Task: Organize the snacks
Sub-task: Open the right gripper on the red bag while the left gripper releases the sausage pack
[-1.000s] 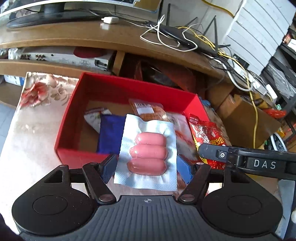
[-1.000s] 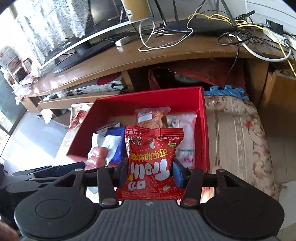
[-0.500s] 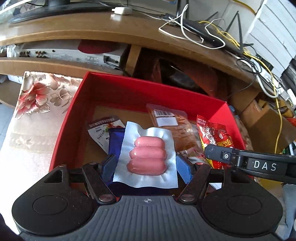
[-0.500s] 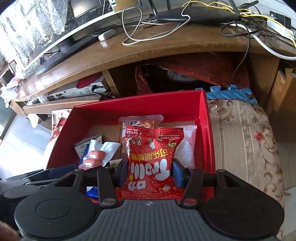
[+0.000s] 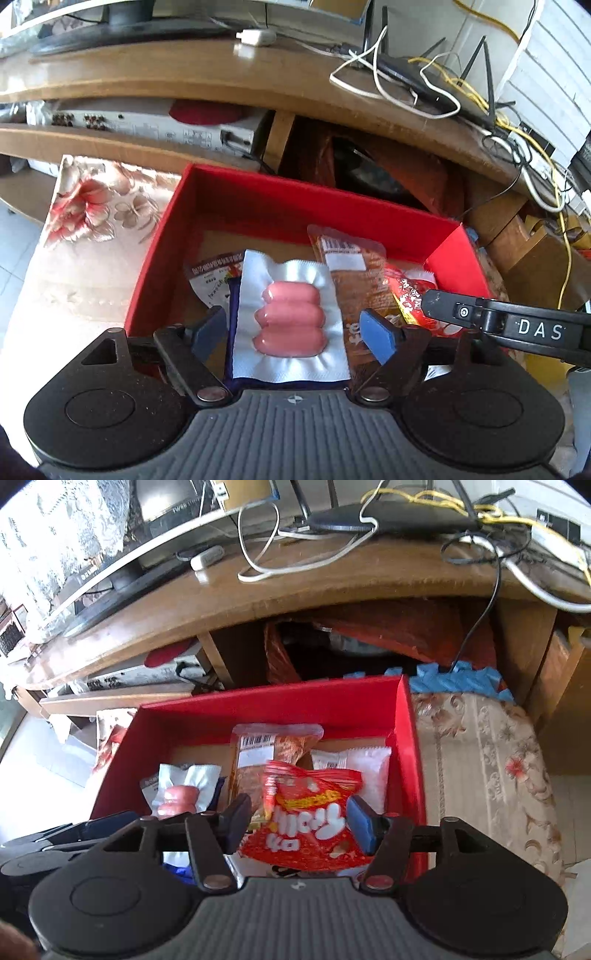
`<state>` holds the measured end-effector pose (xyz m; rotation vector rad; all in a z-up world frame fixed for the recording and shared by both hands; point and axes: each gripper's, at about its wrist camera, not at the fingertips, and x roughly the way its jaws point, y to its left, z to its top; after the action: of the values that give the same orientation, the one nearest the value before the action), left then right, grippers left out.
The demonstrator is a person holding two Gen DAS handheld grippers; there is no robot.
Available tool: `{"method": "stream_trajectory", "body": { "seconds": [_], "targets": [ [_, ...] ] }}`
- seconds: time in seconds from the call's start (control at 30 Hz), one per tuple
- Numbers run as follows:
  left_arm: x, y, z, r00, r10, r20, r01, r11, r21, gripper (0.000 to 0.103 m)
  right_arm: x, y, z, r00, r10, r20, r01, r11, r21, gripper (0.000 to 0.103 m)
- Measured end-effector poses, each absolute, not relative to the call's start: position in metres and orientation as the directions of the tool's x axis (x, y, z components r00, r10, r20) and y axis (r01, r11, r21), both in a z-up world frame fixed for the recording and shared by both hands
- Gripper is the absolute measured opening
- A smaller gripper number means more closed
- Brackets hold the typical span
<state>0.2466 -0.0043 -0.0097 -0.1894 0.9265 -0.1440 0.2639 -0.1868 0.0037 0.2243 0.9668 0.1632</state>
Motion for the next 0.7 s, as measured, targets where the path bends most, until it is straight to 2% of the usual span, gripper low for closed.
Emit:
{"method": "stream_trajectory", "body": {
  "seconds": [0.3,0.7],
  "targets": [
    [0.234,-0.009,0.005,0.610,-0.234,-0.757,0.072,0.968,-0.241,0.085,0.250,-0.193,0.021,0.586,0.237,-0.775,-0.037,0.963,0.266,0.060],
    [0.208,-0.026,0.015,0.621,-0.238,-0.747,0.144,0.971,-0.189,0.086,0.216,-0.206,0.034,0.600,0.210,-0.772,-0.024,0.969,0.245,0.060]
  ]
}}
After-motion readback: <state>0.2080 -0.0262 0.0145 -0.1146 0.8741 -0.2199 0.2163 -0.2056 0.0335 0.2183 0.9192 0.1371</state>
